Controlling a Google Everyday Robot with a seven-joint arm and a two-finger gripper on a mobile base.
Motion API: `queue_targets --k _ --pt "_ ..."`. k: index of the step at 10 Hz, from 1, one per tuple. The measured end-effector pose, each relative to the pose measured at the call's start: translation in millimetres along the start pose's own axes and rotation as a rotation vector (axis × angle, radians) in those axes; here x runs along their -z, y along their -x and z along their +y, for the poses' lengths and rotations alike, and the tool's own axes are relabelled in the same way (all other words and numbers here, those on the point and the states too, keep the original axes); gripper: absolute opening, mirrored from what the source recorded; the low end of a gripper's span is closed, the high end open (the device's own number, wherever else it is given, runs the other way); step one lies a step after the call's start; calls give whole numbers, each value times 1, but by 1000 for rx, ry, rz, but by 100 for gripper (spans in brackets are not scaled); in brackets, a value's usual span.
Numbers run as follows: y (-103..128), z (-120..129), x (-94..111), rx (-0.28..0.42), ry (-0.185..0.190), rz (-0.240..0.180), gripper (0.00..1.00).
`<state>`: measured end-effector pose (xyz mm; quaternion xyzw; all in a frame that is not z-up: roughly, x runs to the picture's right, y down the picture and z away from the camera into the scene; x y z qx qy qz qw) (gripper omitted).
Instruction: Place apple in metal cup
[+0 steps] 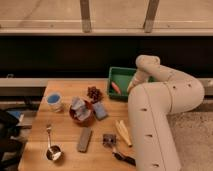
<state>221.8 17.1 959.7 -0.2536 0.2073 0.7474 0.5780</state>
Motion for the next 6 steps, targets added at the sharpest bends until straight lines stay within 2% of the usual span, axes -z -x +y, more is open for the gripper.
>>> queue_targets --k 1,2,6 --pt "1 3 10 6 12 -18 6" --pt "1 5 20 14 21 -34 1" --pt "-5 31 82 88 106 -86 0"
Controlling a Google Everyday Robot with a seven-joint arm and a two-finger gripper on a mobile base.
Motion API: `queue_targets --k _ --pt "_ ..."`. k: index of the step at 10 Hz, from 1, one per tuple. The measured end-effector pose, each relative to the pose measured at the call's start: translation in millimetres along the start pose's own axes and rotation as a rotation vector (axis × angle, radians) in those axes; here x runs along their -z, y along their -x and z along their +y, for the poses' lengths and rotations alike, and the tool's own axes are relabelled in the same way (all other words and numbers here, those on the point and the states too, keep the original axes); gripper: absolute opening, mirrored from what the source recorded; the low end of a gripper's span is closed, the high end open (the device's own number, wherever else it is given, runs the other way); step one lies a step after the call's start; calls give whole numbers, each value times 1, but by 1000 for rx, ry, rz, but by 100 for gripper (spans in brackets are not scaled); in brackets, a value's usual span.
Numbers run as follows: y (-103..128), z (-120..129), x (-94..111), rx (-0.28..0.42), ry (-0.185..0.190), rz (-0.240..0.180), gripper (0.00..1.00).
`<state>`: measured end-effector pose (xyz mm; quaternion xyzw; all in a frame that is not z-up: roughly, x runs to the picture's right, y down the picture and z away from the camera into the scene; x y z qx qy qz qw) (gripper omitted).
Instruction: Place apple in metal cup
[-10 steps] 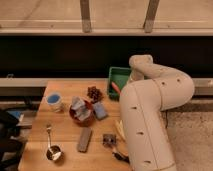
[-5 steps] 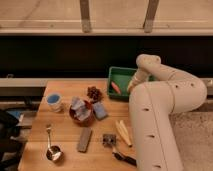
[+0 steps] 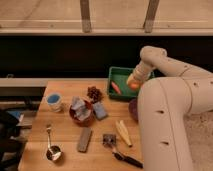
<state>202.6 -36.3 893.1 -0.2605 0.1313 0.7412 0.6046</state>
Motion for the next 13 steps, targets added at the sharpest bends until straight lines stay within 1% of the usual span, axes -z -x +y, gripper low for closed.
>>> queue_targets --k 1,2,3,4,5,6,11,12,13 --pt "-9 14 15 33 16 1 0" --pt "-20 30 25 70 25 2 0" --pt "-37 52 33 121 40 10 0" --pt "-56 70 40 169 64 27 0" --pt "-70 82 45 202 89 47 0" --pt "-79 90 49 224 107 59 0" --pt "-79 93 48 228 108 60 0" --pt "-79 94 48 233 107 61 0" --pt "-82 97 47 258 107 65 0"
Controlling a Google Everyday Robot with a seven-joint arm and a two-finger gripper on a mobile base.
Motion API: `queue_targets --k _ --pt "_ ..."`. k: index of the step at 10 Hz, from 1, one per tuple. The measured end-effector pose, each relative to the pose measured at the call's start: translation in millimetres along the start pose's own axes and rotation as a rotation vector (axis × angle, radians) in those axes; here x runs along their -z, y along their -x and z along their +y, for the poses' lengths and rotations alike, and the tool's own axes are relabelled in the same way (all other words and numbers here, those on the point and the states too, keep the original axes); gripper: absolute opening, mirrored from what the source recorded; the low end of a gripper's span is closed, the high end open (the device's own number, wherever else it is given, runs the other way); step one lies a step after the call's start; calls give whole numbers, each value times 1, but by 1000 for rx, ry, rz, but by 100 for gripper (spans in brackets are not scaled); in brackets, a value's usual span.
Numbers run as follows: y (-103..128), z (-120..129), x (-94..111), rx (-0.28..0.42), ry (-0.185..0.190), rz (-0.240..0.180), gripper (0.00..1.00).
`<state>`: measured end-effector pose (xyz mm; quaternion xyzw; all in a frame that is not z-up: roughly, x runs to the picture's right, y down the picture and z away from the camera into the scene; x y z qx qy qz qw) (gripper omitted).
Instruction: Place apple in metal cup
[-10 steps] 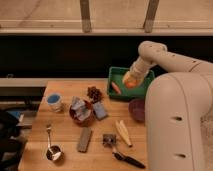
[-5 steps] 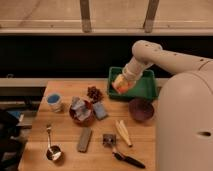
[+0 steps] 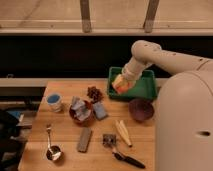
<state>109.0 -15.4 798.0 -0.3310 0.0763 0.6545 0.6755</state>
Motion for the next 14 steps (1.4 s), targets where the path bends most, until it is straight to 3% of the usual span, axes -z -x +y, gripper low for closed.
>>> queue_targets --k 3,6,10,14 --pt "-23 41 -11 112 7 19 0" --pt "-72 99 -26 233 31 45 0" --pt "-119 188 -65 418 98 133 0" --pt "-119 187 -65 419 97 134 0"
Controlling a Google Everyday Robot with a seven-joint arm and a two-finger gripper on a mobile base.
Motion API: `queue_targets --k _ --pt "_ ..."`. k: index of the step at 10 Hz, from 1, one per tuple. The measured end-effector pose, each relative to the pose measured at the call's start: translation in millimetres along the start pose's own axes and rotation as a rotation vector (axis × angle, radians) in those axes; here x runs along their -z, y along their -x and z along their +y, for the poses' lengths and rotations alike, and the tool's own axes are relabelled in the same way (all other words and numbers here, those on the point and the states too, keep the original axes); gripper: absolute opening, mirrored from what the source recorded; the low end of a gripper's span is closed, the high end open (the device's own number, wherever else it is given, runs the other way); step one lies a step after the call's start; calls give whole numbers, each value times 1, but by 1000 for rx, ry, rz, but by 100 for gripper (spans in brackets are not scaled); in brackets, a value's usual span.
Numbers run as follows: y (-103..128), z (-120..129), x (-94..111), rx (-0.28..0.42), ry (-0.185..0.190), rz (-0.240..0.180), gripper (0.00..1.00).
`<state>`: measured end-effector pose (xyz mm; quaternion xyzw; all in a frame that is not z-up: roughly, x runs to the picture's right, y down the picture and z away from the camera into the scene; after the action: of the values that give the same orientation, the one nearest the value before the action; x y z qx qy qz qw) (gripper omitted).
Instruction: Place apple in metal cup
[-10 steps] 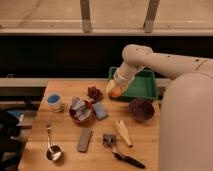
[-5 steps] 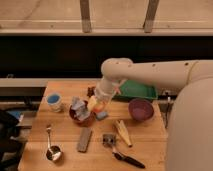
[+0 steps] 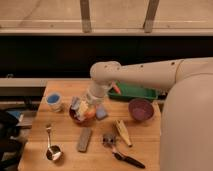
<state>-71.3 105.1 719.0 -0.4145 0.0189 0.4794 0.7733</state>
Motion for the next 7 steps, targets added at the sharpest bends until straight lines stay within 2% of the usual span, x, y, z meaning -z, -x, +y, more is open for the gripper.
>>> queue_targets --k 2,3,5,7 --pt "0 -2 -1 5 9 2 0" --pt "1 4 -6 26 16 22 0" --pt "-1 28 -21 80 22 60 0" --pt "-11 71 -41 150 21 101 0"
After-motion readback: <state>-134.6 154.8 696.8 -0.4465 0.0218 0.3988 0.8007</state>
